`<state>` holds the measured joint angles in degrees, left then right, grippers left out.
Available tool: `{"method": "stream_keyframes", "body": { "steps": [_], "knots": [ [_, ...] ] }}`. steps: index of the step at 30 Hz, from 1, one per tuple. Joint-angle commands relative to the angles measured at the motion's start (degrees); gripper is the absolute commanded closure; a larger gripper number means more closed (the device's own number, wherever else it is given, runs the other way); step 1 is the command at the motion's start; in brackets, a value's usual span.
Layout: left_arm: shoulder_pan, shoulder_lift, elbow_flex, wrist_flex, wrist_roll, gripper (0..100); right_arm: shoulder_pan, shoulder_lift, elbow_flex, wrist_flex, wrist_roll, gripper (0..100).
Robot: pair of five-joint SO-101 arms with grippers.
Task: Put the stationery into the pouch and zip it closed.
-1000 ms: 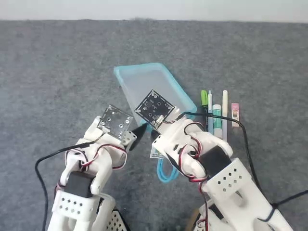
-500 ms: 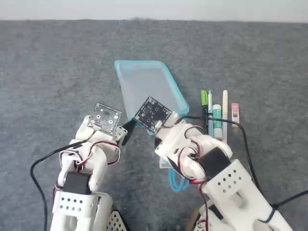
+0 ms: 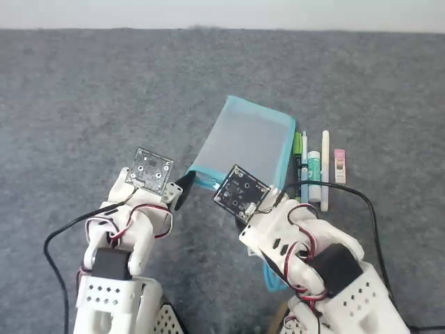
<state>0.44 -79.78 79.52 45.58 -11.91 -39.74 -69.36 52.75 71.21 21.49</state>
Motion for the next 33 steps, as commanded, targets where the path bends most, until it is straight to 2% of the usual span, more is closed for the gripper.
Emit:
{"method": "stream_keyframes", "body": {
  "steps": [1, 9, 14, 18, 23, 27, 33],
  "knots": [
    [-0.97, 0.62, -0.04, -2.37, 0.53, 74, 0.13, -1.98, -1.93, 0.92, 0.88, 99.1],
    [7.12, 0.62, 1.19, -3.25, 2.02, 73, -2.24, -2.07, -1.93, 0.66, 0.88, 99.1],
    [7.56, 0.62, 1.1, -3.52, 2.46, 73, -5.32, -2.24, -2.02, 0.92, 1.76, 99.1],
    [7.65, 0.62, 2.77, -7.21, 2.55, 73, -7.78, -2.33, -2.64, 1.36, 2.29, 99.1],
    [11.52, 0.62, 4.35, -8.88, 2.55, 74, -13.23, -2.33, -5.19, 3.65, 2.46, 99.1],
    [12.04, 0.53, 4.26, -9.41, 2.55, 74, -14.55, -2.33, -5.27, 4.26, 3.25, 99.1],
    [12.22, 0.53, 6.73, -14.51, 2.2, 84, -14.37, -2.33, -5.36, 4.53, 3.16, 99.1]
  ]
}}
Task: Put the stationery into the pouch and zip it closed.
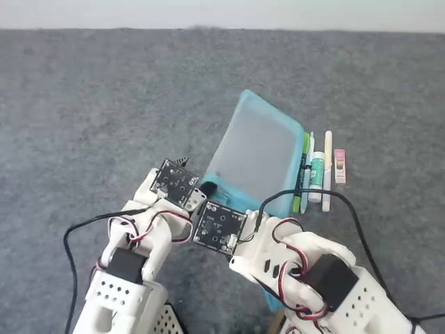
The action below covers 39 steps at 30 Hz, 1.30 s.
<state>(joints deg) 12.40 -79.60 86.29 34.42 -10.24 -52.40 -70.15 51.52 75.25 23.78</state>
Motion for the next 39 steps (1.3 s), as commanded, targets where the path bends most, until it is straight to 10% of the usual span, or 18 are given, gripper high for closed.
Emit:
{"method": "stream_keyframes", "body": {
  "steps": [1, 6, 21, 33, 39],
  "knots": [
    [0.26, 0.35, 0.22, -3.6, 0.53, 86, -1.71, -1.54, -4.13, 0.48, 0.88, 99.1],
    [-0.09, 0.0, 0.22, -3.25, 0.79, 99, 0.4, -1.54, -4.13, 0.48, 0.62, 99.1],
    [-17.93, -0.09, -5.32, 5.27, 10.2, 99, 19.56, 6.99, -4.04, -3.65, -0.26, 99.1],
    [-18.55, 0.35, -5.23, 5.89, 10.55, 99, 25.63, 24.75, -9.23, -7.96, -2.37, 98.8],
    [-18.9, 0.35, -4.97, 4.22, 13.45, 99, 24.13, 23.25, -11.52, -2.07, -7.03, 79.7]
  ]
}}
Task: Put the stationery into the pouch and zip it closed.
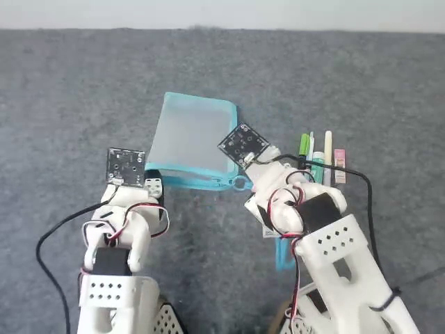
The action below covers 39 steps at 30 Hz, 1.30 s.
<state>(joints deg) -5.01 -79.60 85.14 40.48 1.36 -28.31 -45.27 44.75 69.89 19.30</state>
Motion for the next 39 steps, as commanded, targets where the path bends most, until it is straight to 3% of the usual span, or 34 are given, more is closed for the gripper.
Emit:
{"method": "stream_keyframes", "body": {
  "steps": [1, 5, 13, 17, 28, 39],
  "knots": [
    [-1.58, 0.35, -3.82, -1.85, 1.85, 99, 0.22, -1.63, -6.24, 5.23, -2.73, 75.8],
    [-1.67, 0.26, -3.82, -1.85, 1.85, 99, 2.95, -0.57, -10.64, 10.33, -2.73, 67.7],
    [-5.71, 0.18, -3.56, -1.85, 1.76, 99, 25.54, 12.88, -11.87, 8.31, -0.53, 75.1],
    [-5.71, -0.09, -1.63, -4.4, 1.41, 99, 32.22, 24.13, -13.27, 2.86, 0.53, 76.0],
    [-5.71, -0.09, -0.66, -5.63, 1.32, 99, 34.24, 51.91, -33.76, 1.1, 0.7, 76.0],
    [-5.63, 0.0, -0.66, -5.63, 1.32, 99, 36.79, 63.96, -41.93, 1.01, 1.05, 76.0]
  ]
}}
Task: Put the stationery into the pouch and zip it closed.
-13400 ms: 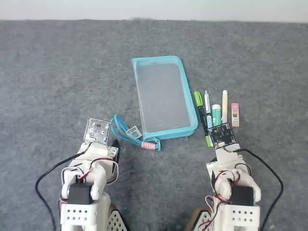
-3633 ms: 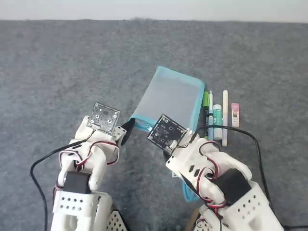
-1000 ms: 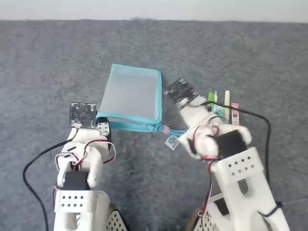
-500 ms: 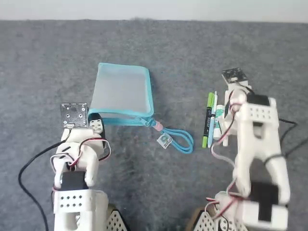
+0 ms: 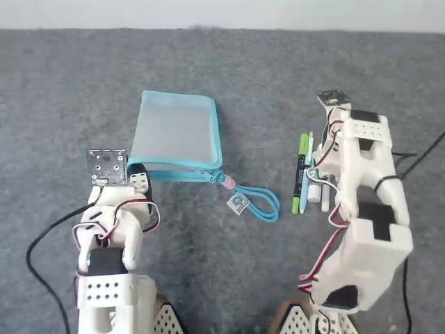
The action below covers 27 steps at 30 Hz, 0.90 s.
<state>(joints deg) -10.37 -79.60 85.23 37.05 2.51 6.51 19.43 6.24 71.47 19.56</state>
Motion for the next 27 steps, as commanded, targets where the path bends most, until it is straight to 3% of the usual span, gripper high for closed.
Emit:
{"method": "stream_keyframes", "body": {
  "steps": [1, 19, 27],
  "knots": [
    [-0.26, 0.0, -0.75, -2.2, 0.18, 99, 2.68, -0.48, -3.78, -0.57, 0.79, 76.0],
    [-0.09, -0.09, -0.04, -2.2, 0.18, 99, 1.8, -0.13, -3.69, -6.11, 0.35, 76.4],
    [-0.09, -0.09, 0.13, -2.29, 0.18, 99, 1.63, 7.08, -4.4, -7.87, 0.7, 76.4]
  ]
}}
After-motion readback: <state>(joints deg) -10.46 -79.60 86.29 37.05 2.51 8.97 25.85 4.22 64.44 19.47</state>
